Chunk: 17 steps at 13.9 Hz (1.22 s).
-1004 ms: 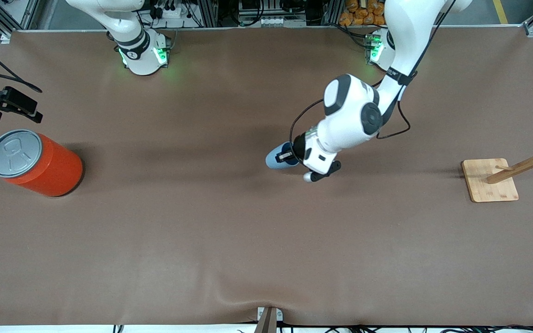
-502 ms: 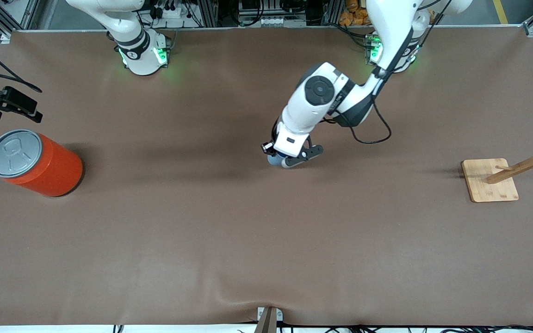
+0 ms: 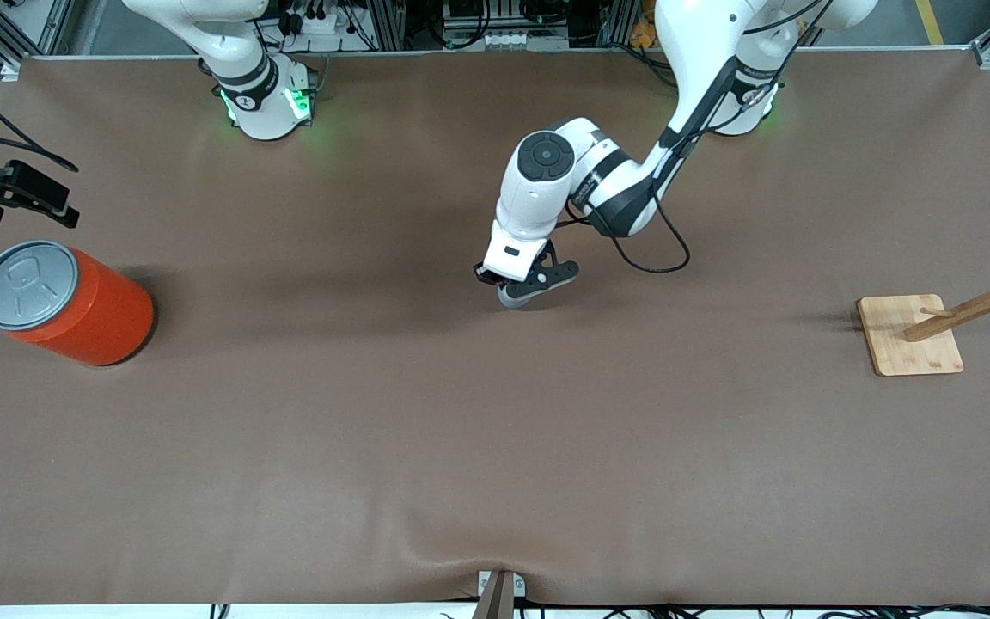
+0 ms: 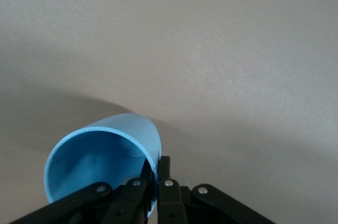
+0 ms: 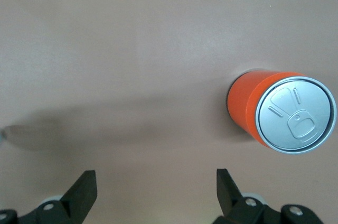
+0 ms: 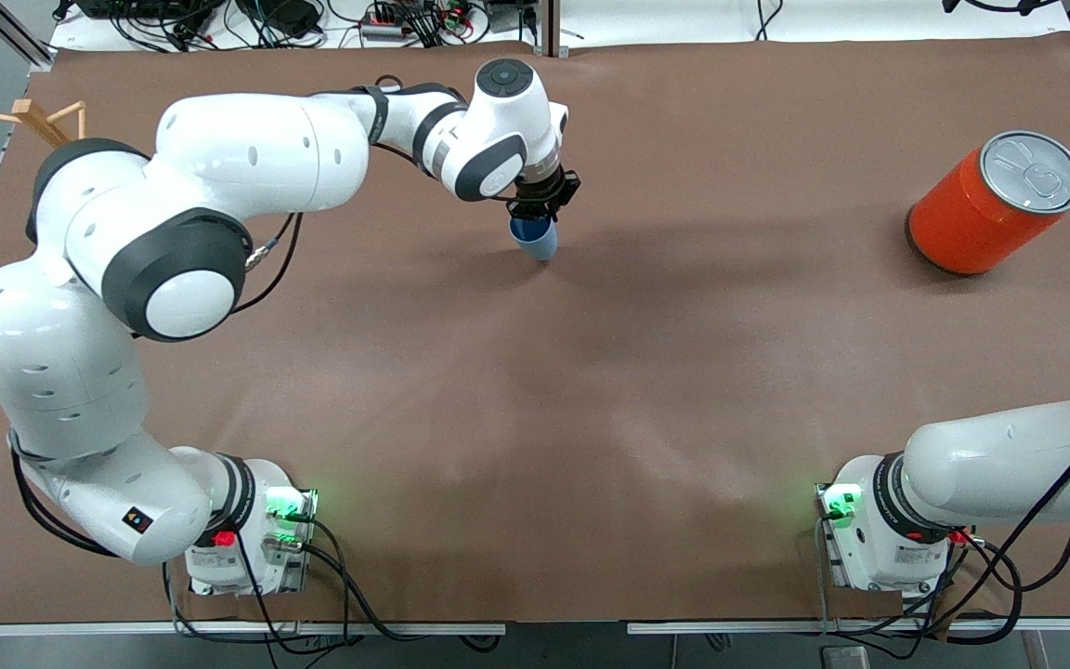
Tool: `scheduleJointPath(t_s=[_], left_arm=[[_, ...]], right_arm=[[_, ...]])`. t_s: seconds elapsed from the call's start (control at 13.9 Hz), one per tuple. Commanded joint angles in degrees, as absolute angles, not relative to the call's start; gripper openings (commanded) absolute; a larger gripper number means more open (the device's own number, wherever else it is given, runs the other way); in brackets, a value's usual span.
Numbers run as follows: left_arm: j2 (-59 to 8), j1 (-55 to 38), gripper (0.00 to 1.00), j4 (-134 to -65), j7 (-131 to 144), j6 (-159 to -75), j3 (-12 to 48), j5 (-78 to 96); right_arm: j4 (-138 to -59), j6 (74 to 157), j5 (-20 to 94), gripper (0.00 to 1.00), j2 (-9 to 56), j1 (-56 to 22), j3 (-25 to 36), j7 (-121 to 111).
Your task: Flip cup
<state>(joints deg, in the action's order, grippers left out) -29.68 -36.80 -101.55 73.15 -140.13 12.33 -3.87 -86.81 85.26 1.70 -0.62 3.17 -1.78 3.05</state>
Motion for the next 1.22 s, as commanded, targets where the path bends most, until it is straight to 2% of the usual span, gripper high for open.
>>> scheduleJointPath(t_s=[0.0,0.22,0.5,0.86,1.15], left_arm=[[-32.77,-40.24,0.00,-96.26,74.71,-138.26,11.60,-6.85],[-36.64,-42.62,0.00,-91.60,74.71,-132.99,11.43,-12.81],[-39.37,-43.59,0.00,-88.68,74.71,-132.54,11.34,-13.97],[-37.80,-43.07,0.00,-88.59,74.62,-130.44,11.34,-14.15],[-33.15,-41.32,0.00,-89.03,73.57,-122.54,8.71,-14.15]], right_arm=[[-86.75,84.81,1.67,1.00,-0.88,3.60,-1.93,2.37],[-86.75,84.81,1.67,1.00,-0.79,3.60,-1.93,2.37],[-86.75,84.81,2.20,1.00,-0.79,3.95,-1.93,2.37],[-86.75,84.81,2.46,1.00,-0.79,4.22,-1.93,2.37],[-86.84,84.64,2.55,1.00,-0.79,4.39,-1.93,2.29]])
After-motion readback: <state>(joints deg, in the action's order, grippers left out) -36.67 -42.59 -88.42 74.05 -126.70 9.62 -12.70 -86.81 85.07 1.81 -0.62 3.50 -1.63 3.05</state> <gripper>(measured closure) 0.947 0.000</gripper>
